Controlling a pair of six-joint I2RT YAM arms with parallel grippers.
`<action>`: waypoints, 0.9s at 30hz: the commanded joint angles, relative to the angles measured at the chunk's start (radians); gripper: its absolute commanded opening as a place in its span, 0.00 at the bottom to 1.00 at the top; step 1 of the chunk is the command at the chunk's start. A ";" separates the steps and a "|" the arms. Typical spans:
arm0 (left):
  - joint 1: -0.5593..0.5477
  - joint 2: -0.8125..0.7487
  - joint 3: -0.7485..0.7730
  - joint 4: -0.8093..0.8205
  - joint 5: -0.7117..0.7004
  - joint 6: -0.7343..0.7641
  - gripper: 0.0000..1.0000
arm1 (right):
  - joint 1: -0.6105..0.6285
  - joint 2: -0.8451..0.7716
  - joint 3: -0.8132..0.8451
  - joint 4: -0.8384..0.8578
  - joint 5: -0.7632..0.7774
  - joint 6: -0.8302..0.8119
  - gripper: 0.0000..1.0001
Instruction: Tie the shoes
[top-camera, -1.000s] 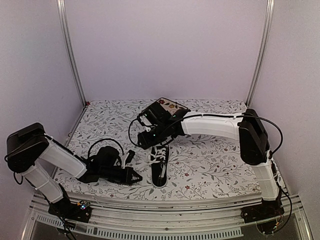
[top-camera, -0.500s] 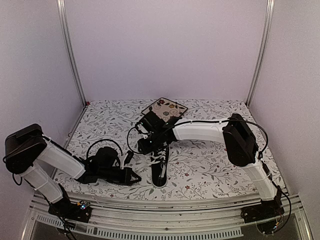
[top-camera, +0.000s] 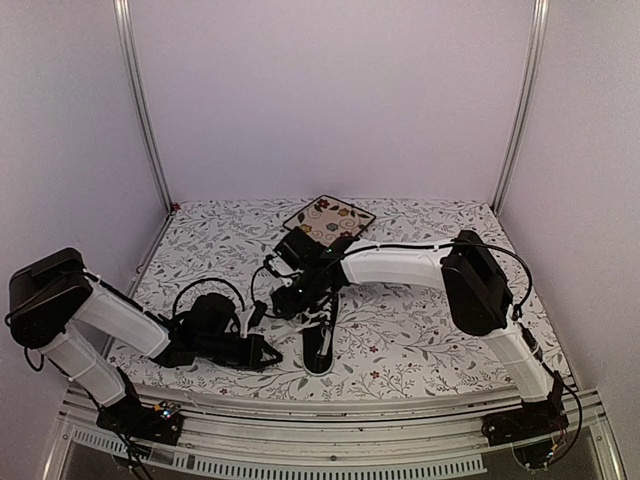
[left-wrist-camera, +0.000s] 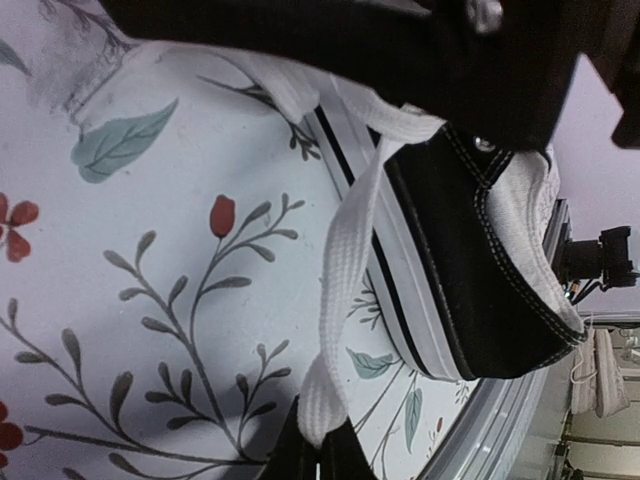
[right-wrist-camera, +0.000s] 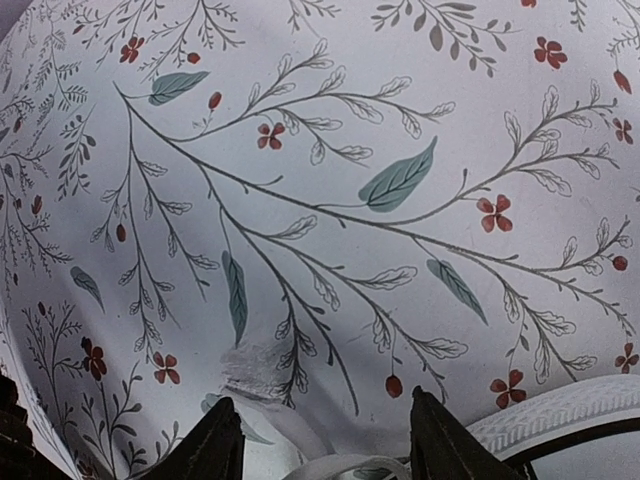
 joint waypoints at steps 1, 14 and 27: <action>0.001 -0.018 -0.002 -0.006 -0.004 -0.007 0.00 | 0.005 -0.005 -0.013 -0.056 0.069 -0.040 0.59; 0.000 -0.039 -0.023 -0.011 -0.014 -0.011 0.00 | -0.011 -0.305 -0.097 -0.022 -0.023 0.019 0.67; 0.002 -0.061 -0.059 -0.018 -0.029 -0.015 0.00 | -0.018 -0.278 -0.123 0.001 0.166 0.118 0.50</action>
